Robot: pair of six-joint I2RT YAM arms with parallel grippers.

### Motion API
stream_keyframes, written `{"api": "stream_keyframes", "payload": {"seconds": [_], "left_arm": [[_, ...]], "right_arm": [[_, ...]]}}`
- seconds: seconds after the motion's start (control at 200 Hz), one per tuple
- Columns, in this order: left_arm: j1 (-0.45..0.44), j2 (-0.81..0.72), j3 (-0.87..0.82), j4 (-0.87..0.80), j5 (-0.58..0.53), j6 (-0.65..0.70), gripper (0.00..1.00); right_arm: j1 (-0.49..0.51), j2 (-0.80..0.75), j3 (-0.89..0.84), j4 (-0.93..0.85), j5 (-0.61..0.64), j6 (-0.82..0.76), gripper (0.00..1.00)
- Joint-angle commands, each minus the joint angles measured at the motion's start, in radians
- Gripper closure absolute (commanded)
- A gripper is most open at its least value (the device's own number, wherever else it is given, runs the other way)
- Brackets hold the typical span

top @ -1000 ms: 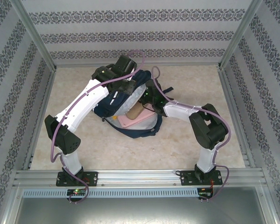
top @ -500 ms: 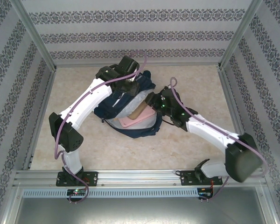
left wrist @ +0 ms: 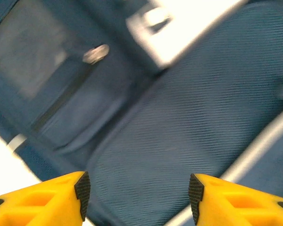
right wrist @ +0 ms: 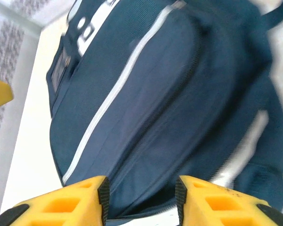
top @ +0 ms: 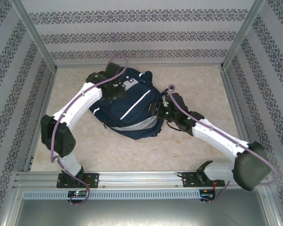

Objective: Pack the student bag

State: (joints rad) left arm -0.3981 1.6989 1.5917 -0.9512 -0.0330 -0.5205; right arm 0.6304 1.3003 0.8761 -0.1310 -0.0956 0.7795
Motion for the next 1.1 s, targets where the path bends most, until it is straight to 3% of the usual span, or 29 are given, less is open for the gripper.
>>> {"api": "stream_keyframes", "payload": {"seconds": [0.0,0.145,0.29,0.659,0.779,0.924,1.094], "left_arm": [[0.096,-0.115,-0.164,0.038,0.009,-0.148,0.41],[0.181,-0.198,-0.359,0.100,0.055,-0.195,0.42],[0.204,-0.200,-0.457,0.156,0.099,-0.195,0.42],[0.248,-0.101,-0.561,0.311,0.286,-0.231,0.42],[0.250,-0.081,-0.593,0.401,0.348,-0.274,0.42],[0.256,-0.056,-0.608,0.466,0.365,-0.299,0.42],[0.269,-0.018,-0.646,0.560,0.402,-0.334,0.40]], "right_arm": [[0.056,0.070,0.081,0.003,-0.104,-0.081,0.57],[0.091,0.181,0.134,-0.009,-0.145,-0.079,0.58],[0.074,0.268,0.169,-0.048,-0.077,-0.090,0.59],[-0.131,0.443,0.304,-0.163,-0.002,-0.207,0.59],[-0.150,0.449,0.367,-0.202,0.013,-0.259,0.59],[-0.095,0.351,0.374,-0.199,0.065,-0.285,0.57],[0.067,0.241,0.292,-0.122,0.205,-0.287,0.57]]}}
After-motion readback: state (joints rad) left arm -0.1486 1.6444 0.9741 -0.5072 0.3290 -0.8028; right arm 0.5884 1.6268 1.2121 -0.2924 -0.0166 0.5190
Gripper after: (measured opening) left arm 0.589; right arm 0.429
